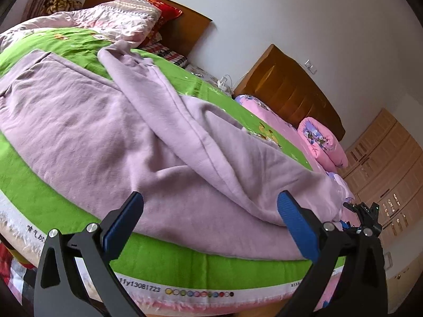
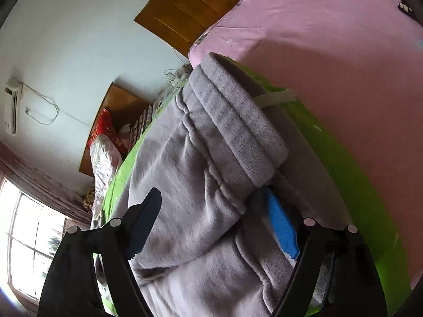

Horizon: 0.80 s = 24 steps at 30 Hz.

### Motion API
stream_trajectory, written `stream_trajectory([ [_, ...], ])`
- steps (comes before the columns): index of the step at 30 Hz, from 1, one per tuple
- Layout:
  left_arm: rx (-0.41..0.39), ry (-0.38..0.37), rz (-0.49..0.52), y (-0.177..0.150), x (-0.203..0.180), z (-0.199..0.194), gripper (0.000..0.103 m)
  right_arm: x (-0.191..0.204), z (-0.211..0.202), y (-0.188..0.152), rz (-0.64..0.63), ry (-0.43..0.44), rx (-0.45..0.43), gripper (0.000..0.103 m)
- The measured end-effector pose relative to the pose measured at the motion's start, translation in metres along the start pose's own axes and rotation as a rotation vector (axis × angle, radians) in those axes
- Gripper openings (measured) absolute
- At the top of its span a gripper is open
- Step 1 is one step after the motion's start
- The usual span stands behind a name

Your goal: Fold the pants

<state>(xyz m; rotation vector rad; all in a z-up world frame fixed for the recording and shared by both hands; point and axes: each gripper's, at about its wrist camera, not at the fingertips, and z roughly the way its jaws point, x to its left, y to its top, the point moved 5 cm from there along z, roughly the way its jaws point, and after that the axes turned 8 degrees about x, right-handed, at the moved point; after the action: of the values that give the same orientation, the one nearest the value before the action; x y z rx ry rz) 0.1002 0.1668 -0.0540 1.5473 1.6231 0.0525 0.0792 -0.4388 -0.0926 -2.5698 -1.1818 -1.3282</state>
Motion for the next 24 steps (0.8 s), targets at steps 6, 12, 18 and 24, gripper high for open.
stream_trajectory([
  [6, 0.031, -0.015, -0.031, 0.000, 0.005, 0.010, 0.101, -0.006, 0.000, -0.005, -0.043, 0.026, -0.058, 0.022],
  [12, 0.061, -0.074, -0.080, 0.015, 0.004, 0.022, 0.101, -0.001, -0.009, -0.017, -0.072, 0.041, -0.116, 0.020],
  [18, 0.147, 0.079, -0.090, 0.055, -0.006, 0.063, 0.099, -0.004, -0.008, -0.018, -0.064, 0.023, -0.081, 0.026],
  [24, 0.243, 0.294, 0.014, 0.072, -0.008, 0.105, 0.033, 0.007, 0.004, -0.018, -0.143, -0.008, -0.026, 0.050],
])
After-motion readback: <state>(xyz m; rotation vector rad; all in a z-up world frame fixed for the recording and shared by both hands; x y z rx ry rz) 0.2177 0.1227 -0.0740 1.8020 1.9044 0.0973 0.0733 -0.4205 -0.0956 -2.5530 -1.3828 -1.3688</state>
